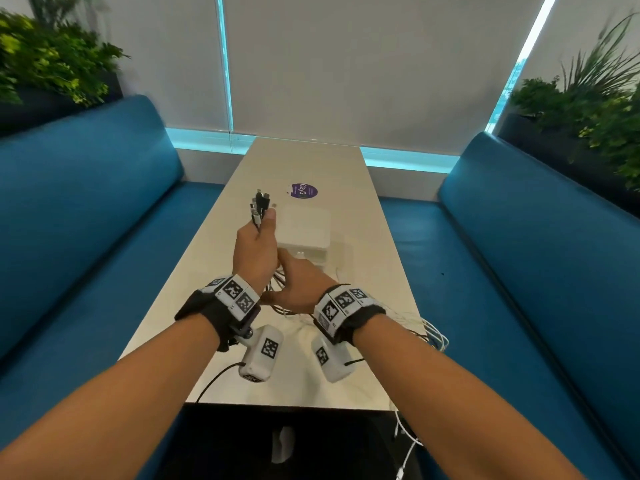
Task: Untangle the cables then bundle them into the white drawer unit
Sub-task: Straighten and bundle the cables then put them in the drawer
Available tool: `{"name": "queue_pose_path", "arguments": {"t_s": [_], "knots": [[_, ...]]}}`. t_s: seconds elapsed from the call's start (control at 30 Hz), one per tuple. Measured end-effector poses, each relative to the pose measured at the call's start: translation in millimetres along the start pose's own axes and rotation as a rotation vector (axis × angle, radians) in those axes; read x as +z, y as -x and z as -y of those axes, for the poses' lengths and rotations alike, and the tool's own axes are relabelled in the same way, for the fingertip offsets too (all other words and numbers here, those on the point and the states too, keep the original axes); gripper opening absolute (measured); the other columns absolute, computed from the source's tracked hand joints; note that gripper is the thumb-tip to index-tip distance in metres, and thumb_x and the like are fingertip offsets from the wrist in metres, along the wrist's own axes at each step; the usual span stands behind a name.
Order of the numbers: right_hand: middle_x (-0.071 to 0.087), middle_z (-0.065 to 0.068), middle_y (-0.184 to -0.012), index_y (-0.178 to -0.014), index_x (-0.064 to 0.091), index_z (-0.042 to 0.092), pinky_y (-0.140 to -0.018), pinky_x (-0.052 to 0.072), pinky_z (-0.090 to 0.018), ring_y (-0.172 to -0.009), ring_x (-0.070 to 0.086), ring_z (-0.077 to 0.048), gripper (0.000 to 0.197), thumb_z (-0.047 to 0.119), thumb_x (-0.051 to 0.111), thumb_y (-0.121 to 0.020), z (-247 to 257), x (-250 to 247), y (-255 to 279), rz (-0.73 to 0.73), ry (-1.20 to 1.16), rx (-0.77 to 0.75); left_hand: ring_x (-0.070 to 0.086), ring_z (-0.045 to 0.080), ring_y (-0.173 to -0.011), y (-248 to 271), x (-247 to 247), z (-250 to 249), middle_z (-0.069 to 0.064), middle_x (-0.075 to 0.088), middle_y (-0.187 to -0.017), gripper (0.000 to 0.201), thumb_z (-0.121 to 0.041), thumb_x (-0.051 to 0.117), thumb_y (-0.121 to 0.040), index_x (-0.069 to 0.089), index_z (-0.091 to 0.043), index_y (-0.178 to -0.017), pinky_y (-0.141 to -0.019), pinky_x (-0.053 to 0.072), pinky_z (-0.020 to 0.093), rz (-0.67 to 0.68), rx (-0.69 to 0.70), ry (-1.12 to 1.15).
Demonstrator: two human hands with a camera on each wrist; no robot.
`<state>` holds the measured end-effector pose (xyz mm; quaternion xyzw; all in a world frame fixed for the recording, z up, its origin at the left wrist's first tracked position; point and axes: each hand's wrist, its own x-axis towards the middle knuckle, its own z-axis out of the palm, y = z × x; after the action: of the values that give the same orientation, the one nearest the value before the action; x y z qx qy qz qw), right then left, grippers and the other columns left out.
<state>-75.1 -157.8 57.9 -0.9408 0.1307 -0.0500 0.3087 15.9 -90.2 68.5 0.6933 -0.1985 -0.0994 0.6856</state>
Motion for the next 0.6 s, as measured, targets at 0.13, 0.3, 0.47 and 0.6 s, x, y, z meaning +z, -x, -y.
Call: {"name": "queue_pose_path", "arguments": {"t_s": [0.13, 0.3, 0.47, 0.6], "knots": [[0.074, 0.0, -0.093, -0.101, 0.067, 0.015, -0.081, 0.053, -0.035, -0.086, 0.067, -0.018, 0.016, 0.026, 0.057, -0.096, -9.9, 12.2, -6.4, 0.034, -0.068, 0.027, 0.035, 0.017, -0.046, -6.1, -13.2, 3.5, -0.01, 0.038, -0.048, 0.047, -0.058, 0.05, -0.094, 0.047, -0.022, -0.063, -0.054, 0.034, 0.032, 0.033, -0.063, 0.126], [0.067, -0.004, -0.086, -0.097, 0.063, 0.015, -0.07, 0.051, -0.036, -0.077, 0.065, -0.023, 0.019, 0.029, 0.05, -0.097, -24.0, 12.6, 0.6, 0.019, 0.06, -0.026, 0.028, 0.014, -0.042, -5.7, -19.0, 9.2, -0.007, 0.029, -0.049, 0.048, -0.046, 0.046, -0.103, 0.037, -0.021, -0.063, -0.046, 0.03, 0.028, 0.067, -0.106, 0.207], [0.066, -0.009, -0.088, -0.093, 0.06, 0.012, -0.073, 0.047, -0.038, -0.079, 0.061, -0.027, 0.032, 0.04, 0.048, -0.101, -62.2, 7.2, 20.0, 0.11, 0.111, 0.082, 0.025, 0.012, -0.041, -28.3, -31.7, 7.0, -0.008, 0.028, -0.048, 0.045, -0.046, 0.05, -0.1, 0.036, -0.023, -0.064, -0.045, 0.024, 0.026, -0.041, -0.195, 0.281], [0.061, -0.005, -0.077, -0.083, 0.056, 0.016, -0.064, 0.043, -0.035, -0.067, 0.056, -0.022, 0.038, 0.048, 0.046, -0.1, -68.7, 3.3, 25.5, 0.156, 0.106, 0.106, 0.027, 0.015, -0.039, -29.8, -32.8, 21.8, -0.007, 0.03, -0.046, 0.049, -0.049, 0.051, -0.099, 0.034, -0.021, -0.062, -0.046, 0.024, 0.024, 0.004, -0.198, 0.078]]}}
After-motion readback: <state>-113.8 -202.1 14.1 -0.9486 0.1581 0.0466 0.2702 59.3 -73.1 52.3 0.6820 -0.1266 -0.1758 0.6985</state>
